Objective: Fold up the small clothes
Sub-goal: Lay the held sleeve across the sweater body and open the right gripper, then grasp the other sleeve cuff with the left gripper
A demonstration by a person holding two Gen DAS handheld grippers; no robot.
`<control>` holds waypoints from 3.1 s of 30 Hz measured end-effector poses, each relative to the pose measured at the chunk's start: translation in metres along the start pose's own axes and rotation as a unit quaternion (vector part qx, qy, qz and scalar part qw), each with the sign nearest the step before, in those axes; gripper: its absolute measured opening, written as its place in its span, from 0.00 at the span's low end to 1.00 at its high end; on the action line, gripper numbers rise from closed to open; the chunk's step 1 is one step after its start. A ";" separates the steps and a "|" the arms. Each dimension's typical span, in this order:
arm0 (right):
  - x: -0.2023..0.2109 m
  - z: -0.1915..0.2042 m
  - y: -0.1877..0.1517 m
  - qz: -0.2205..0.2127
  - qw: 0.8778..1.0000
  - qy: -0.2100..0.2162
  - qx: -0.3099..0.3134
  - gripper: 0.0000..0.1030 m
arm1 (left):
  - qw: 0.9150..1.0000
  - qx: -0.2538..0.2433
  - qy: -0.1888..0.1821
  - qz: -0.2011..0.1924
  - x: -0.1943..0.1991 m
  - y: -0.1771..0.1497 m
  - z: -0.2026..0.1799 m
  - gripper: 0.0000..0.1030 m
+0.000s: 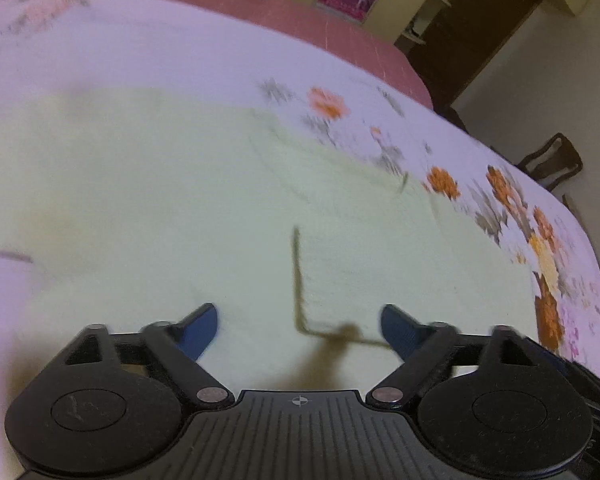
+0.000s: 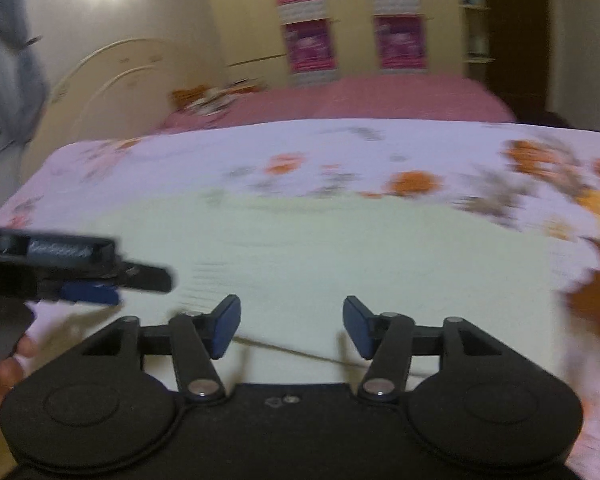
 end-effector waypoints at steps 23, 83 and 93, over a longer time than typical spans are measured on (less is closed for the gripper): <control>0.013 -0.077 -0.030 -0.014 0.990 -0.111 -0.084 0.62 | 0.984 0.067 0.004 -0.163 0.032 0.032 0.000 0.07; -0.011 0.078 -0.037 -0.004 1.000 -0.017 -0.007 0.56 | 0.899 0.350 0.191 -0.181 0.128 -0.083 0.327 0.63; -0.029 0.124 -0.046 0.003 1.000 -0.018 0.013 0.56 | 0.870 0.392 0.173 -0.246 0.099 -0.063 0.391 0.19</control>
Point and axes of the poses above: each gripper's, at about its wrist camera, not at the fingertips, and x roughly against the way its jaws point, z to its left, y to its top, the point moved 2 cm from there along -x, roughly the way its jaws point, and after that the axes turned 13 degrees about -x, right-handed, at the moved point
